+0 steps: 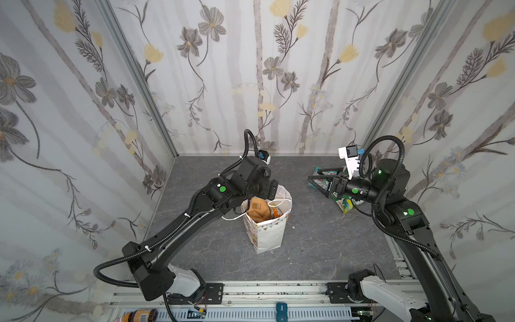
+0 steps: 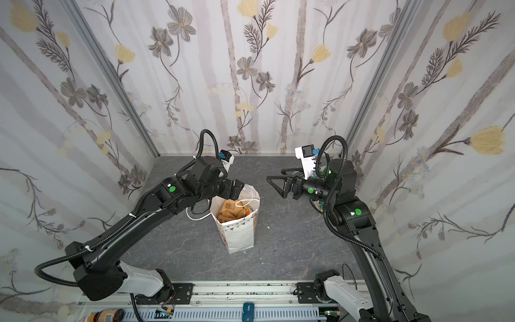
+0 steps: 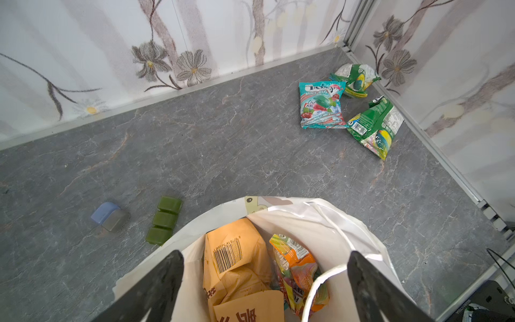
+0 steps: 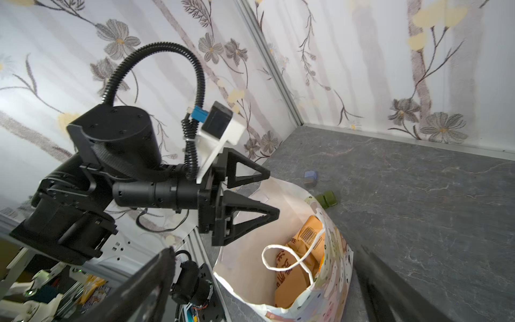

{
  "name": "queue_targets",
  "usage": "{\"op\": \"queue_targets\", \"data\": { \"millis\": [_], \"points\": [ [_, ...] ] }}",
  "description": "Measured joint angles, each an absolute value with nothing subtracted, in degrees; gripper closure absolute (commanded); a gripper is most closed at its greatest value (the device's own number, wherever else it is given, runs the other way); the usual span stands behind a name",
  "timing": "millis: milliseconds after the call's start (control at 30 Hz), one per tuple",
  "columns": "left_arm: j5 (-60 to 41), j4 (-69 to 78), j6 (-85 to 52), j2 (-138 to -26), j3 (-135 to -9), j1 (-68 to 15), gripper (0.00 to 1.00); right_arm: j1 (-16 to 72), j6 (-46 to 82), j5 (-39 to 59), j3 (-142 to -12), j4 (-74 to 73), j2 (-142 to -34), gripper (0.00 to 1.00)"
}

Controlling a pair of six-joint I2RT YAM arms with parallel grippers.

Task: Take the snacks out of the paper bag
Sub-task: 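Move the right gripper back toward the bag while the left gripper lowers into it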

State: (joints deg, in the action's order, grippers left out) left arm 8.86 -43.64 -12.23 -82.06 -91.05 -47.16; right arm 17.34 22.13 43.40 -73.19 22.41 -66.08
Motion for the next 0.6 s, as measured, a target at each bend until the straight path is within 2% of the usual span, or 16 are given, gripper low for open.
{"op": "queue_targets", "data": {
  "millis": [233, 600],
  "points": [
    [9.4, -46.5, -13.1, -83.7, -89.9, -46.9, 0.24, 18.0, 20.9, 43.7, -73.5, 24.8, -67.0, 0.01],
    [7.5, -47.6, -15.6, -84.7, -83.4, -46.1, 0.28, 18.5, 19.9, 43.7, -73.4, 26.1, -68.5, 0.01]
  ]
}}
